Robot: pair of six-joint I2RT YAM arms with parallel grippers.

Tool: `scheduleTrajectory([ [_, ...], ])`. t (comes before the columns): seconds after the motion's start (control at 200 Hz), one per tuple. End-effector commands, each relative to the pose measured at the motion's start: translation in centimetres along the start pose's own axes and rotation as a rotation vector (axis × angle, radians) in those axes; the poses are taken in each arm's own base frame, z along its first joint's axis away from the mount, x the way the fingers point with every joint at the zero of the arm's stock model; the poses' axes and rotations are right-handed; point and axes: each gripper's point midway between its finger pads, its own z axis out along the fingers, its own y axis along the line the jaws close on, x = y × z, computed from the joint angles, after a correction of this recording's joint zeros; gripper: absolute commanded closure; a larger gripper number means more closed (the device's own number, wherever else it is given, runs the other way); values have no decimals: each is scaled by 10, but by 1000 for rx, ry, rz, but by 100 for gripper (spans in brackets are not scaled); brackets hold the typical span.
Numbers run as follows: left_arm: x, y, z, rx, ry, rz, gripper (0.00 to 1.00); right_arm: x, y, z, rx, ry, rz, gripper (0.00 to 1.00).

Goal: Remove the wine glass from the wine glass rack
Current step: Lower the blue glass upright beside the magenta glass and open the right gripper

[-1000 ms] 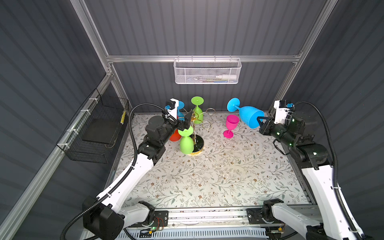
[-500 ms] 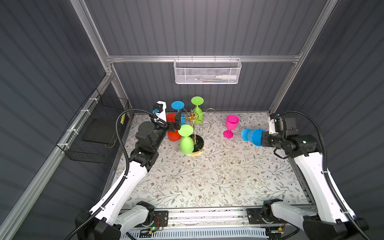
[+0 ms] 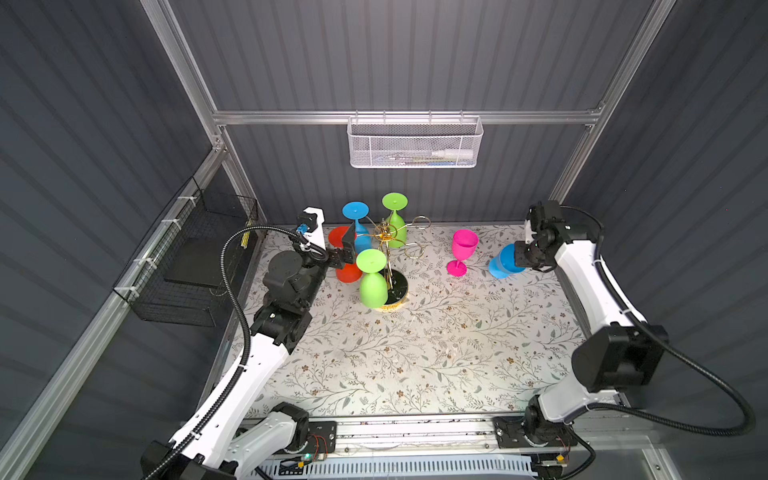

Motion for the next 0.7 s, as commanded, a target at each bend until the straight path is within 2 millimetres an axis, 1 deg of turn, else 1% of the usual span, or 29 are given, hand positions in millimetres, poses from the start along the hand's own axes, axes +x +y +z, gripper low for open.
scheduleTrajectory([
  [0.0, 1, 5, -5, -26, 17, 13, 4, -25, -1, 15, -9, -5, -5, 100],
  [0.18, 1, 9, -12, -40, 29, 14, 4, -52, -3, 39, -21, 25, -16, 100],
  [0.36, 2, 11, -16, -52, 41, 10, 4, -67, 2, 60, -28, 67, -40, 100],
  [0.51, 0, 11, -16, -51, 44, 11, 4, -71, 9, 71, -49, 99, -54, 100],
  [0.575, 0, 10, -15, -48, 43, 8, 4, -68, 13, 75, -53, 117, -67, 100],
  [0.695, 0, 9, -14, -45, 44, 7, 4, -63, 12, 84, -23, 143, -98, 100],
])
